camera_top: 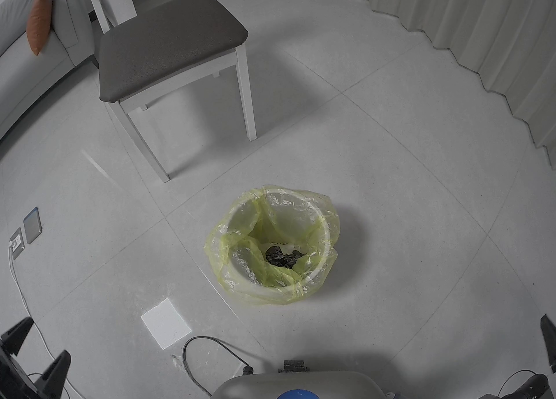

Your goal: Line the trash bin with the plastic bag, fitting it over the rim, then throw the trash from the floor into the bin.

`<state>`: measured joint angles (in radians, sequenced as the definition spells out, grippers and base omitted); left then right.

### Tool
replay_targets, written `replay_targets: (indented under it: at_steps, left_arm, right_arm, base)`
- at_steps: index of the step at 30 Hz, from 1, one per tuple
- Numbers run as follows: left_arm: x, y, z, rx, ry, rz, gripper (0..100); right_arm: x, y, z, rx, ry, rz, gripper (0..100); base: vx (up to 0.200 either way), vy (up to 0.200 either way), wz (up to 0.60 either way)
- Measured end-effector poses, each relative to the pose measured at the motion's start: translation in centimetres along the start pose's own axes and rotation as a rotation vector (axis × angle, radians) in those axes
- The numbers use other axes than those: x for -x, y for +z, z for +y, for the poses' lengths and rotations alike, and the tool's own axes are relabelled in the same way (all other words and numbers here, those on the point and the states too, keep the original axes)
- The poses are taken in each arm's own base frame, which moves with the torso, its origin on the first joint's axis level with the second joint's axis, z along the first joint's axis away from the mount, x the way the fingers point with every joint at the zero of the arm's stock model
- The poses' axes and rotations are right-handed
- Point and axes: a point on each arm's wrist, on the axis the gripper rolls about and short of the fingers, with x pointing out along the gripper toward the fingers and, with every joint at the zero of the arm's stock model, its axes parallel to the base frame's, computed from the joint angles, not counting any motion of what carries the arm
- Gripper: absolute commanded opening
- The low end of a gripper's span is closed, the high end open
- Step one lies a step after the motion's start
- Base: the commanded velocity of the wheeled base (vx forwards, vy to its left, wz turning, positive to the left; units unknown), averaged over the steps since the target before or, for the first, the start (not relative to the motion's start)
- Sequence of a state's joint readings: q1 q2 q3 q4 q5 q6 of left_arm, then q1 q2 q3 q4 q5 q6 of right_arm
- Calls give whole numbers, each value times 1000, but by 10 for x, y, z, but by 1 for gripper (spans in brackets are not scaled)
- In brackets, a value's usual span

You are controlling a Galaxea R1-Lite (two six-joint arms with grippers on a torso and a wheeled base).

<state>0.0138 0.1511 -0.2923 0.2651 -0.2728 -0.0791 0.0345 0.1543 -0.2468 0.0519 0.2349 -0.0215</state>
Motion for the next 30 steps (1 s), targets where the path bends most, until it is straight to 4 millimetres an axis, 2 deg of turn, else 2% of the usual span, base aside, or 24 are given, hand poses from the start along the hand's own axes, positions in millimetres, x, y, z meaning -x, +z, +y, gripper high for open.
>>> replay_targets:
  at_steps: [4, 9, 14, 22, 30]
  left_arm:
    - [1, -18, 2, -44, 19, -32, 100]
    - [-7, -28, 6, -137, 41, -166, 100]
    - [-13, -39, 9, -211, 64, -188, 100]
    - [-14, -44, 9, -135, 57, -180, 100]
    - [-14, -44, 9, -121, 55, -179, 100]
  right_arm:
    - [-1, -34, 0, -5, -53, 9, 100]
    - [-2, -50, -1, -6, -135, -8, 100]
    - [-2, -53, -1, -14, -141, -28, 100]
    - [-2, -54, 0, -26, -95, -33, 100]
    - [-2, -56, 3, -35, 24, -9, 100]
  base:
    - [0, 0, 0]
    - [0, 0, 0]
    - [0, 0, 0]
    - [0, 0, 0]
    - [0, 0, 0]
